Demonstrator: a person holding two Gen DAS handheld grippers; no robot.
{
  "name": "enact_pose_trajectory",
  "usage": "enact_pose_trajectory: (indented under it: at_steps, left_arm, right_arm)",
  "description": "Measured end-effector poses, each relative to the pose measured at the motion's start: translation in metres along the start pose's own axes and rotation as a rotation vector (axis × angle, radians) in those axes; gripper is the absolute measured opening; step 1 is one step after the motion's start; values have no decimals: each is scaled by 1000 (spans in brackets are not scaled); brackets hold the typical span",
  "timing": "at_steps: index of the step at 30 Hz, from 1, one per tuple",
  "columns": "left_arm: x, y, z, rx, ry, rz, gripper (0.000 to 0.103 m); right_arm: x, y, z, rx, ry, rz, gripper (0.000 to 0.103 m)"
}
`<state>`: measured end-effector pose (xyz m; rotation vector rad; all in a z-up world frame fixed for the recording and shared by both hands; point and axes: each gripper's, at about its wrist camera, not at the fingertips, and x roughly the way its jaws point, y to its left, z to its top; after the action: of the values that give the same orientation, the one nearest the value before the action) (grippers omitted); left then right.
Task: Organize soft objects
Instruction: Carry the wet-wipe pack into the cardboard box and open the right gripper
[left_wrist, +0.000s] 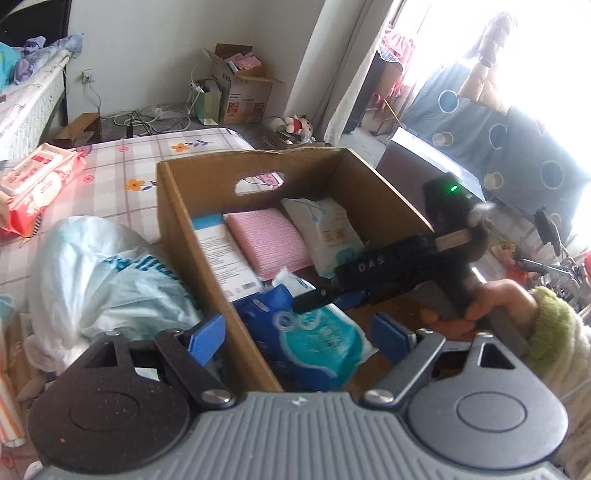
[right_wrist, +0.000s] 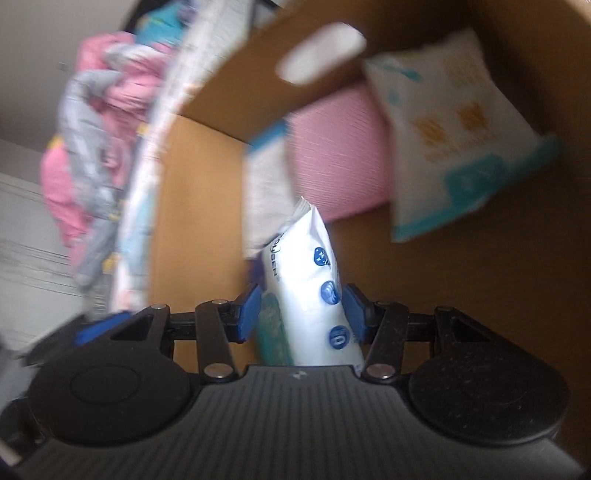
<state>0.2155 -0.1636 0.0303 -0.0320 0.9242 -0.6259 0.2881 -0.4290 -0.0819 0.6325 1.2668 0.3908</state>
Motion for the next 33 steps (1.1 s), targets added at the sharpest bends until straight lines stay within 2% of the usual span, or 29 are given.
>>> enact_pose_trajectory:
  at_steps: [3, 6, 11, 15, 21, 24, 29, 31, 33]
  left_arm:
    - [-19, 8, -4, -21, -27, 15, 87]
    - [-35, 15, -11, -42, -55, 34, 87]
    - [-59, 27, -27, -70, -99, 54, 87]
    - [-68, 36, -41, -88, -104, 64, 88]
    - [-82, 48, -58, -133, -114, 77, 87]
    - [-89, 51, -67, -133, -117, 88, 88]
    - [-98, 59, -83, -146, -123, 128, 90]
    - [-102, 63, -90, -159, -127, 143, 90]
    - [-107, 68, -96, -172, -133, 160, 92]
  right_arm:
    - [15, -8, -2, 21, 35, 14, 52]
    - [16, 1, -9, 8, 30, -8, 52]
    - [6, -2, -28, 94, 29, -14, 52]
    - [-3, -7, -36, 96, 19, -10, 52]
    - [18, 0, -32, 162, -7, 33, 45]
    - [28, 9, -26, 130, -21, 26, 45]
    - [24, 13, -24, 84, -40, -15, 54]
    - [19, 12, -25, 82, -53, -28, 68]
    - [15, 14, -25, 76, -68, -46, 76]
